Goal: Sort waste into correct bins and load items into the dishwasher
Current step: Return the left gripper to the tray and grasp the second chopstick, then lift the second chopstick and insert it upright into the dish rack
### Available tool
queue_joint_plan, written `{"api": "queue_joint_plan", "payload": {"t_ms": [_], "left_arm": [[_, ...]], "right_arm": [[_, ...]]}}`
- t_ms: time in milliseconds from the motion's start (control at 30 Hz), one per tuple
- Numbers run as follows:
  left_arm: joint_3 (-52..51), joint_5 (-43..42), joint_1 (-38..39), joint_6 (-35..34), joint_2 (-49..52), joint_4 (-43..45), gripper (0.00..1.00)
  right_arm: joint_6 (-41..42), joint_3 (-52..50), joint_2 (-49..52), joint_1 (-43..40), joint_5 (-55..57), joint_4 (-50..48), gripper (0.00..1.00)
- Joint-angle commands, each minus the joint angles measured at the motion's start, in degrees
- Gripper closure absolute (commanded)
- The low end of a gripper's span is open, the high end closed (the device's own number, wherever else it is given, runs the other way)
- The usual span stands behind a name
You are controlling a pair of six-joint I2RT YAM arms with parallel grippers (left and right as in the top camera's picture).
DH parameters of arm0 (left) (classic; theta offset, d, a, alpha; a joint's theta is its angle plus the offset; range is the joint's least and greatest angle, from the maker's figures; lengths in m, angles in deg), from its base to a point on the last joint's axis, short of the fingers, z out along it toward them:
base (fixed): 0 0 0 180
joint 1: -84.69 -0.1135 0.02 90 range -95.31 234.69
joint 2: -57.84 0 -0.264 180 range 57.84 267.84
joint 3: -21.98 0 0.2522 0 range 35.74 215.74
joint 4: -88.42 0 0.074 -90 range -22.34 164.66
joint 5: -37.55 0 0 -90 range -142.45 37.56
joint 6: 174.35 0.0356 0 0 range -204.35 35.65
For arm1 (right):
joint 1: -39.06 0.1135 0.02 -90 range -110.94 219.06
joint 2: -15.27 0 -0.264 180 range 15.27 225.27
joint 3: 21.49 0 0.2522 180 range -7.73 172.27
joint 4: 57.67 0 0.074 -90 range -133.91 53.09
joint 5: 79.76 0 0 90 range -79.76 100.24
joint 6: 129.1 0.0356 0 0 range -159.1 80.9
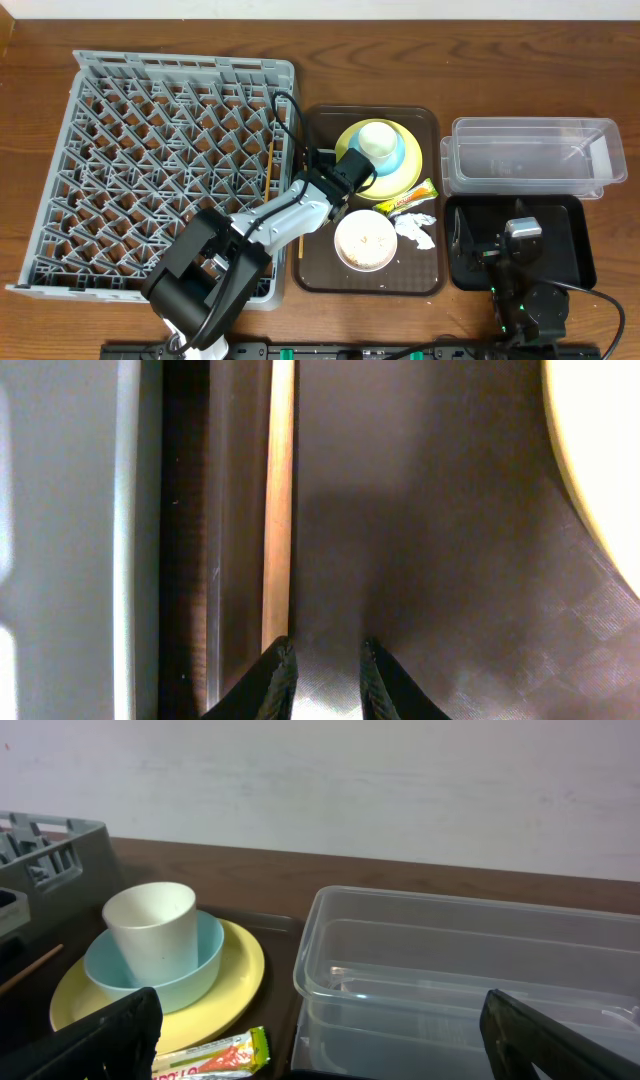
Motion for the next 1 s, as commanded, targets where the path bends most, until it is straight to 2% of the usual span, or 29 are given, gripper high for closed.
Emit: {"api": "queue_joint_plan", "payload": {"t_ms": [0, 500, 667, 967], "left_arm": [[-0.3, 2.1, -0.1, 0.1, -0.8, -0.8, 0.76], [-1.4, 4.5, -0.1, 0.9, -0.2, -2.4, 0.75], [-2.7, -1.3, -0.1, 1.0, 1.4, -0.3, 0.81], [-3.5, -12.2, -0.1, 1.0, 1.8, 4.0, 0.87]], "right_arm": [[-0.6, 0.0, 0.0, 0.3, 0.0, 0.3, 0.01], [-0.6, 0.0, 0.0, 0.3, 0.0, 0.2, 0.01], [-0.6, 0.0, 0.0, 0.3, 0.0, 0.2, 0.01], [-0.6, 0.0, 0.0, 0.3, 0.0, 0.3, 0.01]]}}
